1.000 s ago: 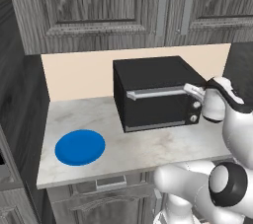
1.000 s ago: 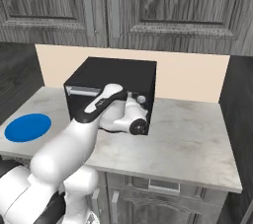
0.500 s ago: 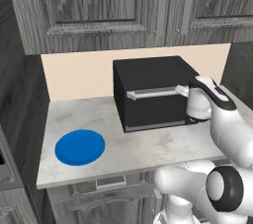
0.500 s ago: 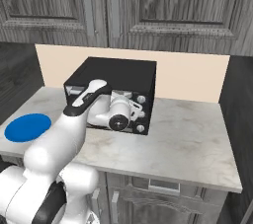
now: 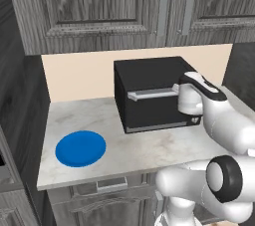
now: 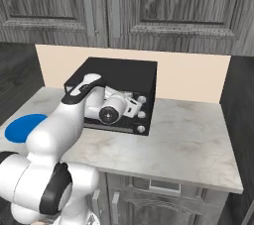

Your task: Pull the toaster oven rack outwards. Pick up the baguette from the plate and place it on the toaster oven rack. Close the toaster oven door fully and set the temperature to the lowest setting.

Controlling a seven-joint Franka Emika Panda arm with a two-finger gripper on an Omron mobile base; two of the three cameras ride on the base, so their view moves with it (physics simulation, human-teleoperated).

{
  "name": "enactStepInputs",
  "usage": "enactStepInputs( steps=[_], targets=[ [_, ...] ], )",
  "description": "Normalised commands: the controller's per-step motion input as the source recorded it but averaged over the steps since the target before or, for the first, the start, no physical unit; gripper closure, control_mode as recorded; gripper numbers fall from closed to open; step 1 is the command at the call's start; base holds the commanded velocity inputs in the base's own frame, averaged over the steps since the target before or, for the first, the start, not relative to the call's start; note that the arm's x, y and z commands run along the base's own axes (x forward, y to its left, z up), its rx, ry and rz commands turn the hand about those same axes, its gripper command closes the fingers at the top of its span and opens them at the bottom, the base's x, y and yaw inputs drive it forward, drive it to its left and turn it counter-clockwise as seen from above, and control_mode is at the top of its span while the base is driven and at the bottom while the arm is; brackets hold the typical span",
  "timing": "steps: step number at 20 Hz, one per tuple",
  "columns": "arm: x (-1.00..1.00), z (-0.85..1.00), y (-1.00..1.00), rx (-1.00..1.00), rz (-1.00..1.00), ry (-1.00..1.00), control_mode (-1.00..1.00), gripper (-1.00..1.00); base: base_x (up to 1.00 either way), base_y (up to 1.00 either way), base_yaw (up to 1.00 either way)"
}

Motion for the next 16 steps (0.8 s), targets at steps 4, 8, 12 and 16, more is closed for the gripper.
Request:
enactStepInputs(
  steps=[4, 8, 12, 16],
  targets=[
    [0.46, 0.00, 0.37, -0.17, -0.11, 0.12, -1.00, -1.00, 0.00, 0.00, 0.00],
    [0.39, 0.04, 0.34, -0.16, -0.10, 0.11, -1.00, -1.00, 0.00, 0.00, 0.00],
    [0.05, 0.28, 0.23, -0.11, -0.06, 0.14, -1.00, -1.00, 0.00, 0.00, 0.00],
    [-0.21, 0.80, 0.02, -0.01, 0.00, 0.06, -1.00, -1.00, 0.00, 0.00, 0.00]
  ],
)
